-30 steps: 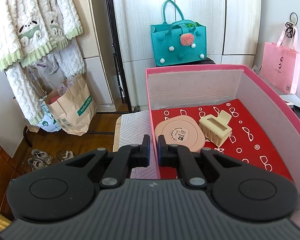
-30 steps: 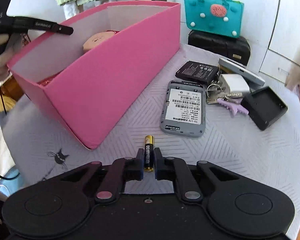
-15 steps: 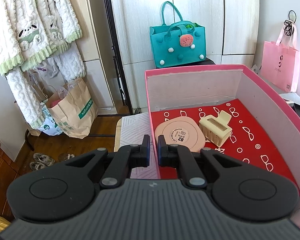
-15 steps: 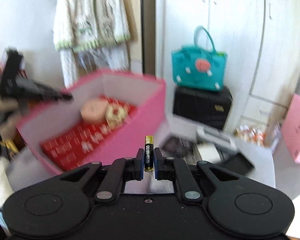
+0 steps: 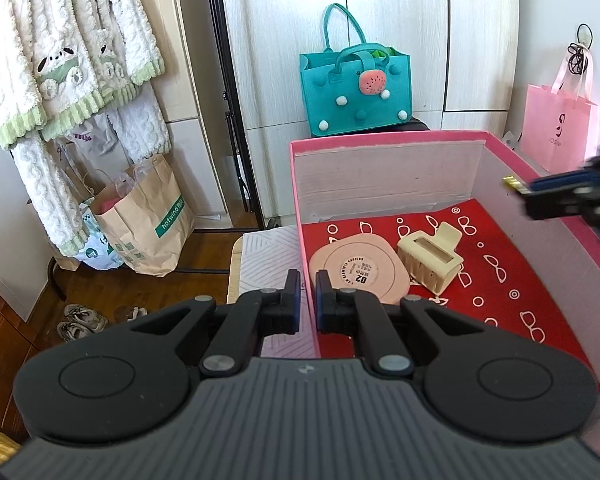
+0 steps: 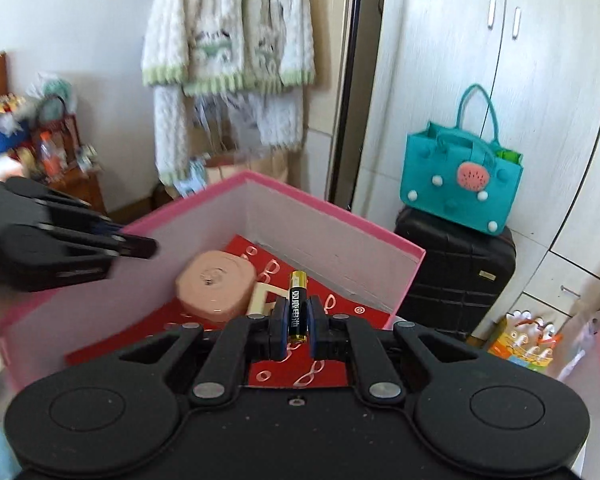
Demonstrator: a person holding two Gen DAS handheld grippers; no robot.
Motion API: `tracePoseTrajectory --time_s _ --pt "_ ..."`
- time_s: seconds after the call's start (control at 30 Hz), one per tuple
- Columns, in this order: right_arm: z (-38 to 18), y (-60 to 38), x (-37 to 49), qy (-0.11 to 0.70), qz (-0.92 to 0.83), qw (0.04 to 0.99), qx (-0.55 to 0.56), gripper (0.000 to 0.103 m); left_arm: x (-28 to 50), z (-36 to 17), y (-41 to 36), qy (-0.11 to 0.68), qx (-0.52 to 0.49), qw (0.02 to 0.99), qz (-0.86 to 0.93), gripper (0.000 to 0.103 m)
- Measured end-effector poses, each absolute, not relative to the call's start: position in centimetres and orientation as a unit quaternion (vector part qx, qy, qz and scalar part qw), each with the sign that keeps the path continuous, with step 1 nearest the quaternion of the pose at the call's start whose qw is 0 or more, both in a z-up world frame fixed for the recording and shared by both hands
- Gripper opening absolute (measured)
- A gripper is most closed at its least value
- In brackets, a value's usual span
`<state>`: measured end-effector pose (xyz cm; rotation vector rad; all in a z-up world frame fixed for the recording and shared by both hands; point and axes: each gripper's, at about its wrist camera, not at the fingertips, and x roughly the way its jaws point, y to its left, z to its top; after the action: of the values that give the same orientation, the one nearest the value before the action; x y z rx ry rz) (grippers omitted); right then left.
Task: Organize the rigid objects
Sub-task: 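Drop the AA battery into the pink box next to the hair clip, then grasp the grey phone battery with the right gripper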
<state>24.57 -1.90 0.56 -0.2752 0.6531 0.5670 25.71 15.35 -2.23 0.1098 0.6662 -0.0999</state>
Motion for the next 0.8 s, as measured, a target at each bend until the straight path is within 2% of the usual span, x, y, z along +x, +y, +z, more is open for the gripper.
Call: tracePoseTrajectory --time_s 0.23,0.63,0.8 --pt "-0.3 -0.9 27.2 0.341 0.256 0.895 -0.132 0.013 25.8 -2.3 15.3 0.327 0.055 0.942 -0.05 0.007" --pt "1.4 -7.7 24.3 0.32 0.247 0.914 -0.015 0.014 25.8 -2.3 15.4 0.327 0.057 0.942 -0.049 0.007" --pt "0.5 -11.7 22.6 0.345 0.217 0.913 0.022 0.022 25.8 -2.3 15.4 0.327 0.055 0.942 -0.05 0.007"
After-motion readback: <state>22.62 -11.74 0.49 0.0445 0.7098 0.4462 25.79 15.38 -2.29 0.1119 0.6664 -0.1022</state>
